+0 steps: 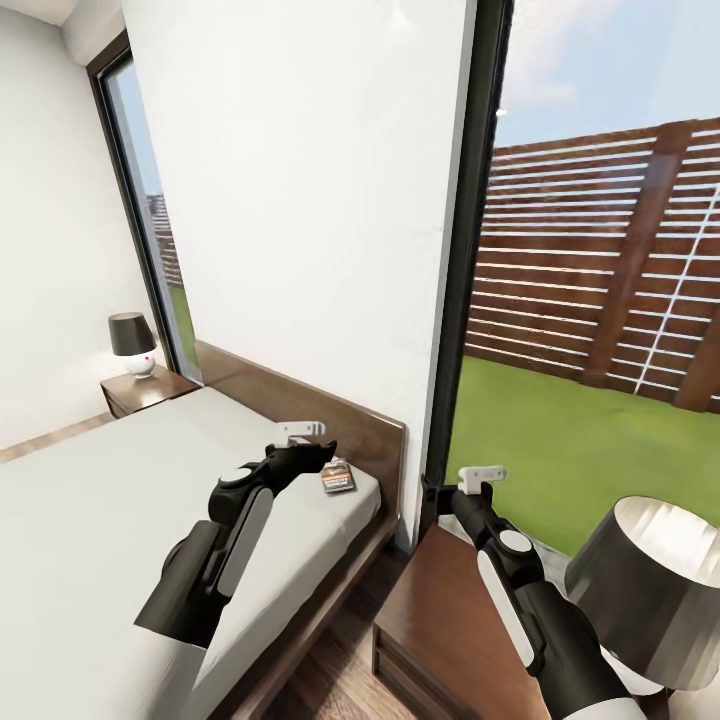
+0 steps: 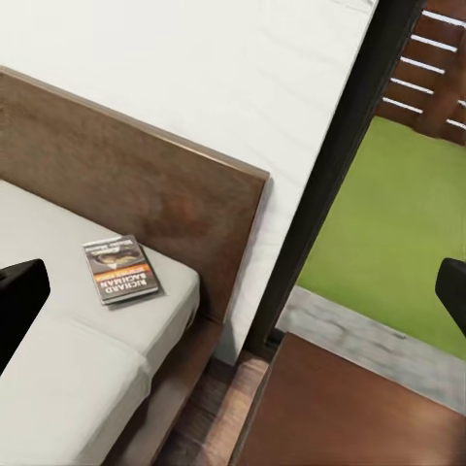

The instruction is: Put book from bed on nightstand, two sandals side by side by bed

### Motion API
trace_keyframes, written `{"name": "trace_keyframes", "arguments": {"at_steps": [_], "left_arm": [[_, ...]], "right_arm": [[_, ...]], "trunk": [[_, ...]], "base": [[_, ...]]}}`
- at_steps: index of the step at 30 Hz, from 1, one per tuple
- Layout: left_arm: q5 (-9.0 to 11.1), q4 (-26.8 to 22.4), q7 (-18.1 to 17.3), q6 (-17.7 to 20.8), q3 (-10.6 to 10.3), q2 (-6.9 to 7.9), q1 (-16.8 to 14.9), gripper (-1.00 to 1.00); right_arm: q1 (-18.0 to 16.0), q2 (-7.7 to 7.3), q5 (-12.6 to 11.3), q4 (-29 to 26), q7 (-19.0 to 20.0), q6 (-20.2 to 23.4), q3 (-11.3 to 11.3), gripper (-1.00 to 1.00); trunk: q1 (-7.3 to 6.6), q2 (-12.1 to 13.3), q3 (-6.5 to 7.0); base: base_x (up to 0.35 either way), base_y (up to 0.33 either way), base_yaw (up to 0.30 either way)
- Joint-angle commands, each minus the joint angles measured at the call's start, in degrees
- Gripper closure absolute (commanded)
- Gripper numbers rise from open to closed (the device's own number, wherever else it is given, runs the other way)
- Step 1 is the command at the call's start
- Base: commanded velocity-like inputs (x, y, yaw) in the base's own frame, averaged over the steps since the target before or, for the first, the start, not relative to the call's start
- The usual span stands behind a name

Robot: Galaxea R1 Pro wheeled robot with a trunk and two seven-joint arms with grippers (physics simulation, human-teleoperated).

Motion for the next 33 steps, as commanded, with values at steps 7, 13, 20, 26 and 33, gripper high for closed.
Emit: {"name": "trace_keyframes", "arguments": {"at_steps": [7, 13, 20, 26, 33], "left_arm": [[0.58, 0.21, 0.41, 0.25, -0.03, 0.17, 0.09, -1.00], [0.64, 0.59, 0.44, 0.23, -0.04, 0.18, 0.10, -1.00], [0.67, 0.60, 0.45, 0.21, -0.03, 0.27, 0.11, -1.00], [1.38, 0.56, 0.45, 0.24, -0.03, 0.32, 0.10, -1.00], [1.85, 0.54, 0.45, 0.25, -0.03, 0.33, 0.13, -1.00]], "right_arm": [[-0.02, 0.00, -0.58, -0.07, -0.20, 0.24, 0.04, -1.00], [-0.02, 0.00, -0.58, -0.07, -0.20, 0.24, 0.04, -1.00], [-0.02, 0.01, -0.58, -0.07, -0.20, 0.24, 0.04, -1.00], [-0.02, -0.01, -0.58, -0.07, -0.20, 0.24, 0.04, -1.00], [-0.02, 0.01, -0.58, -0.07, -0.20, 0.24, 0.04, -1.00]], "trunk": [[0.03, -0.05, -0.04], [0.03, -0.05, -0.04], [0.03, -0.05, -0.04], [0.03, -0.05, -0.04], [0.03, -0.05, -0.04]], "base": [[0.000, 0.000, 0.000], [0.000, 0.000, 0.000], [0.000, 0.000, 0.000], [0.000, 0.000, 0.000], [0.000, 0.000, 0.000]]}}
